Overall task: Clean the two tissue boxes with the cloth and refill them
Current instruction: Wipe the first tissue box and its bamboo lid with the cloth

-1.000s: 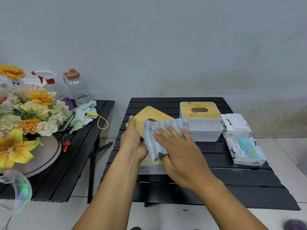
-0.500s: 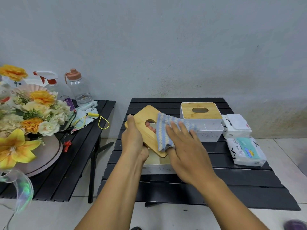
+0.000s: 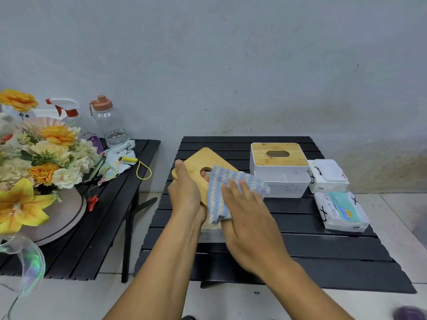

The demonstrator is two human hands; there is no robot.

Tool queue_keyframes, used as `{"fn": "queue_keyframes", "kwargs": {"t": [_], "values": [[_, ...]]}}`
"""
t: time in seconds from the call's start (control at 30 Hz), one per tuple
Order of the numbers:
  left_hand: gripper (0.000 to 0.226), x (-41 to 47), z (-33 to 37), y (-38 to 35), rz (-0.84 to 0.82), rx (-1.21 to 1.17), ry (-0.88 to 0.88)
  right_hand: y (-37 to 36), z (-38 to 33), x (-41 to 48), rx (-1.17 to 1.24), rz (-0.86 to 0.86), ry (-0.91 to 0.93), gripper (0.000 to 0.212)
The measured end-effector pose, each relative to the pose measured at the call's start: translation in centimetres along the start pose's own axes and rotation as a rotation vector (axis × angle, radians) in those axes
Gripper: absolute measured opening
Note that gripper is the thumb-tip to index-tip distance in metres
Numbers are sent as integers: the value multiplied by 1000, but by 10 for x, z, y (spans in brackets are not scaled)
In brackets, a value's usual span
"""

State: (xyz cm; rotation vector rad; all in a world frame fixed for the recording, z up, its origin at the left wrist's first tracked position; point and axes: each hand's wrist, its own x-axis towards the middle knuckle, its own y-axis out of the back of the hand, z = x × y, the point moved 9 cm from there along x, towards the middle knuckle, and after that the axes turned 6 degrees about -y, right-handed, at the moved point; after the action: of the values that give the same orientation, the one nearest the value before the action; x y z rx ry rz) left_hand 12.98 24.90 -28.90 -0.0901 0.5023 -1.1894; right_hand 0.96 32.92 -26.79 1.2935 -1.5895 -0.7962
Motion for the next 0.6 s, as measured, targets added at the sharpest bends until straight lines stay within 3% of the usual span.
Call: {"fn": "queue_keyframes", "kwargs": {"t": [0.1, 0.37, 0.5, 0.6], "values": [[53, -2, 13, 3, -11, 217, -93, -4, -13, -6, 3, -17, 81, 69], [45, -5, 10, -26, -260, 149, -176, 9, 17, 26, 132, 5, -47, 75], [69, -14, 3, -40, -440, 260, -183, 22, 33, 41, 298, 32, -102, 67], [65, -21, 2, -48, -532, 276, -147, 30, 33, 45, 300, 68, -76, 69]]}}
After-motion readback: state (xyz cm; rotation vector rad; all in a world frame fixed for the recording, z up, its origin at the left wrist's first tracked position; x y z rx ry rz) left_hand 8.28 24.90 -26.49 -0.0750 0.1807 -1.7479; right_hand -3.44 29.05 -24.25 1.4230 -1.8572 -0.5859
